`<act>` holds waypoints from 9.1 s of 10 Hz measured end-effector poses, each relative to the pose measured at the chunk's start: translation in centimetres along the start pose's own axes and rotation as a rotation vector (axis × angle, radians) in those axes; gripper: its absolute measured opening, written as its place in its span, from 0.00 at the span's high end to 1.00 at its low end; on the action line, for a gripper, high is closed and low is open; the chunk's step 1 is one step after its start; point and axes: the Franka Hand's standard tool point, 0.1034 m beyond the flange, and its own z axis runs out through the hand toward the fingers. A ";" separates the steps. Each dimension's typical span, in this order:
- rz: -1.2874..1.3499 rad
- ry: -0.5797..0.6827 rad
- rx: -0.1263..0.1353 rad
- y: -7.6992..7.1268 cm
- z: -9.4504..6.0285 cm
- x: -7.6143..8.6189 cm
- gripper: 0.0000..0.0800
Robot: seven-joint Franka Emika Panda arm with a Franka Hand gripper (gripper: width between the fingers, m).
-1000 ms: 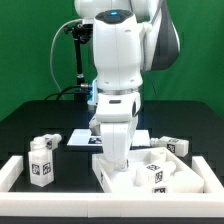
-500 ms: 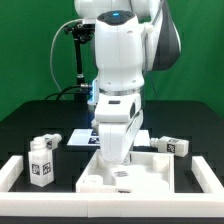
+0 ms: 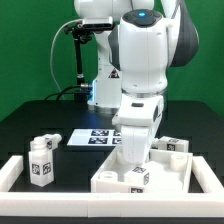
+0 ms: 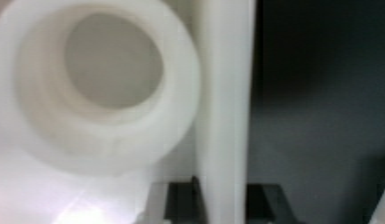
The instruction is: Assemble one leg
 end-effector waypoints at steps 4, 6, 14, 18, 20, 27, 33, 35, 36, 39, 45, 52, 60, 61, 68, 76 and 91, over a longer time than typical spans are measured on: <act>0.000 0.000 0.000 0.0 0.0 0.0 0.92; 0.000 0.000 0.000 0.0 0.0 0.0 0.92; -0.192 0.000 0.004 1.5 -0.3 -0.4 0.92; -0.211 -0.063 0.018 1.9 -0.7 0.2 0.92; -0.212 -0.074 0.020 1.9 -0.8 0.1 0.92; -0.120 -0.071 -0.037 1.9 -4.6 -0.1 0.20; 0.217 -0.076 -0.048 2.4 -6.8 0.5 0.19; 0.547 -0.065 -0.072 3.5 -8.4 1.6 0.19; 0.741 -0.052 -0.086 4.1 -8.9 2.6 0.19; 1.094 -0.032 -0.029 4.5 -8.9 3.4 0.19; 1.238 -0.076 0.051 4.6 -8.4 4.0 0.19; 1.109 -0.368 0.352 8.6 -8.9 6.1 0.19; 1.150 -0.315 0.330 12.7 -6.9 4.6 0.19; 1.150 -0.315 0.330 12.7 -6.9 4.6 0.19; 1.352 -0.311 0.276 12.0 -3.9 4.7 0.19; 1.305 -0.276 0.263 12.3 -3.8 5.1 0.65; 1.260 -0.301 0.218 -1.1 -6.4 -3.5 0.64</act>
Offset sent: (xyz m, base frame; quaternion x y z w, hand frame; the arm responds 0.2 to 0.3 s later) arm 0.0150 0.0142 -0.0011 -0.0053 0.0236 -0.0440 0.9987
